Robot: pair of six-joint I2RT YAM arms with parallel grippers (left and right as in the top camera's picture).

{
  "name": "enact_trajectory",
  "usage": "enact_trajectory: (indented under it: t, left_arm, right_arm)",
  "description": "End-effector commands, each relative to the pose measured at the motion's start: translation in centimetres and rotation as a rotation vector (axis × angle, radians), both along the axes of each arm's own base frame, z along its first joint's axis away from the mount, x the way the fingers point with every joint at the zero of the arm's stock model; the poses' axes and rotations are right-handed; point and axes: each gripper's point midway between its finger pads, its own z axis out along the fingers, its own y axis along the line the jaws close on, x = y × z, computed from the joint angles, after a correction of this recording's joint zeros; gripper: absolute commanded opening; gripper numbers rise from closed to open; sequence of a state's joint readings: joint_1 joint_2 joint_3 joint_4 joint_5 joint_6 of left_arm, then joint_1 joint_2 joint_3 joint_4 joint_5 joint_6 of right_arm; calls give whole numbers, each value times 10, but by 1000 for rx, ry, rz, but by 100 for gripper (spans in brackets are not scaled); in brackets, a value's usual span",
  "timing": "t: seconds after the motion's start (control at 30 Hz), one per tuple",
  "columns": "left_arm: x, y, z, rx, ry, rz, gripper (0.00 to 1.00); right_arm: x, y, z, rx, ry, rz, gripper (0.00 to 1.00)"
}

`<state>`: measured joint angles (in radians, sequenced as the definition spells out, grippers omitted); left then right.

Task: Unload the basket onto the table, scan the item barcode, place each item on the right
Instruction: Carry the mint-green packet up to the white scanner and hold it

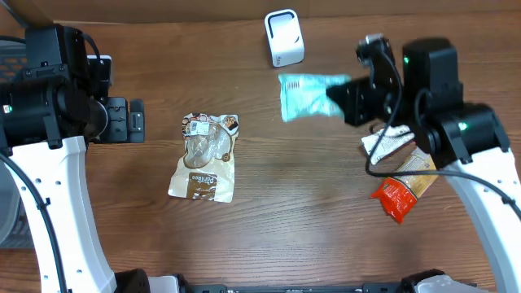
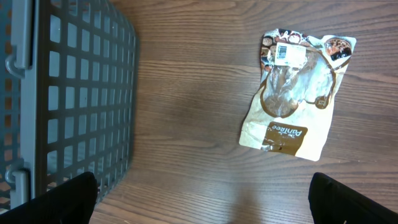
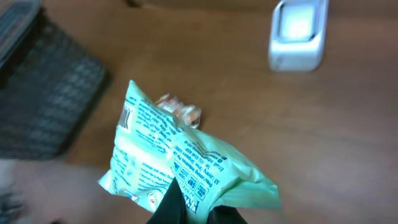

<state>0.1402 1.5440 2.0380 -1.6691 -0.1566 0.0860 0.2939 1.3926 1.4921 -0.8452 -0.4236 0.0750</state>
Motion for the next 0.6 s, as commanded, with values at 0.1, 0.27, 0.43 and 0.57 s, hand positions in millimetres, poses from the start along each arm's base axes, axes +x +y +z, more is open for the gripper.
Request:
enact_trajectory:
  t: [0.1,0.27,0.43,0.57]
  left_arm:
    - [2,1,0,3,3,-15,100]
    - [1,1,0,3,3,-15,100]
    - [1,1,0,3,3,-15,100]
    - [2,1,0,3,3,-15,100]
  right_arm:
    - [82,-22,7,-452,-272,-308,4]
    - [134,-31,-4,-849,-474,-401,4]
    - [186,-13,-26,-1156,-647,-306,4]
    - [221,5,-39,-1260,-793,-282,4]
